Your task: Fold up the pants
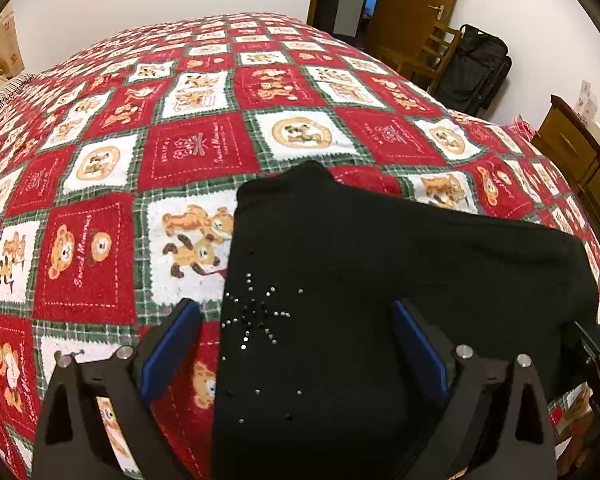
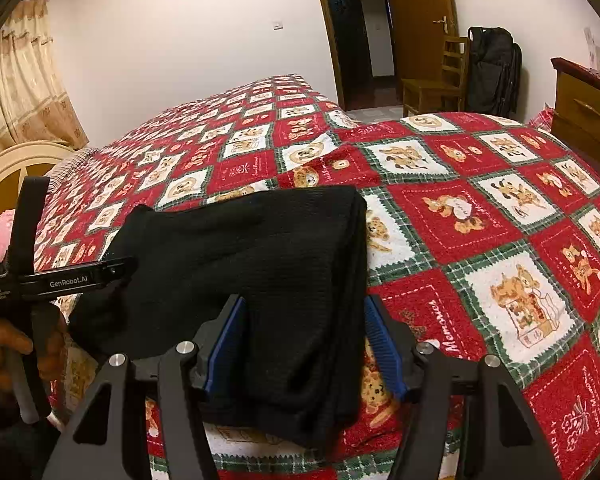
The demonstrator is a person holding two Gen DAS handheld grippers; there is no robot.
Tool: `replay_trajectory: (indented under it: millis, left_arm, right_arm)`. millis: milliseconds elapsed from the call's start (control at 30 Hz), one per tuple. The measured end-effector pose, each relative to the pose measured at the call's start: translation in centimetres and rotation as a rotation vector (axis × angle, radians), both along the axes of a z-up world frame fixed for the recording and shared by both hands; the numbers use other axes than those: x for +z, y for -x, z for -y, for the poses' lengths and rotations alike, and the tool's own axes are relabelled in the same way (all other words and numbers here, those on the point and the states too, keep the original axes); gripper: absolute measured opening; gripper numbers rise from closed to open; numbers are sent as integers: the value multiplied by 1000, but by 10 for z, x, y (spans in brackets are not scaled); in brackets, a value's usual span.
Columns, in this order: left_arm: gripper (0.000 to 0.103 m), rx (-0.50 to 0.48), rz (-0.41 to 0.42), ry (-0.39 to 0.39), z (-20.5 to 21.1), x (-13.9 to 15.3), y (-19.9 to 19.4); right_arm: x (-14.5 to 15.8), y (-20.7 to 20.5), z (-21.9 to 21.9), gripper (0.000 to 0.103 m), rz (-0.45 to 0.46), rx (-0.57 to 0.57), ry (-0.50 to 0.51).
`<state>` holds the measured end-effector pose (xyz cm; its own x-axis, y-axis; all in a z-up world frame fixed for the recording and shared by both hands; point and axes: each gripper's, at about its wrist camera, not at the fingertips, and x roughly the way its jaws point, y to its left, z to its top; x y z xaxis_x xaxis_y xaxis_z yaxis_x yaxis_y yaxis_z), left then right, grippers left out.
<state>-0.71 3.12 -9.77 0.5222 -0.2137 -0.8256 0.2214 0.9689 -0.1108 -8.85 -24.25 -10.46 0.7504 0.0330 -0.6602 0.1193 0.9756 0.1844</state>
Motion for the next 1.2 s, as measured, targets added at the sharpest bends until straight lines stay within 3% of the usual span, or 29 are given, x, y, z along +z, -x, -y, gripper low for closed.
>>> replay_trajectory:
  millis: [300,433,633,800,933,1067,1133,1200]
  left_arm:
    - [98,2,-4,5,1,0,2]
    - [98,-12,-17,41,-2,-1,3]
    - [98,-84,-17,113,-7,0,8]
    - [99,-121,-3,81,2,-3,12]
    - [99,-121,-11,89,1,-3,10]
    - [100,-125,-5,82,1,-4,11]
    - [100,-120,-9,98,-1,-5,11]
    - [100,-119,-15,114,-3,-5,10]
  right_arm:
    - [0,0,-7,62,-13,16,52]
    - [0,1,-8,62,-17,29,55]
    - [4,9,14,62,11,-15,-77]
    - [0,6,22,62,-8,-39,-132]
    - [0,5,7,62,-8,5,-69]
    - [-2,3,-13,62,-20,35,58]
    - [-2,2,-18,56,-26,46,90]
    - [-3,0,-20,38,-34,69,97]
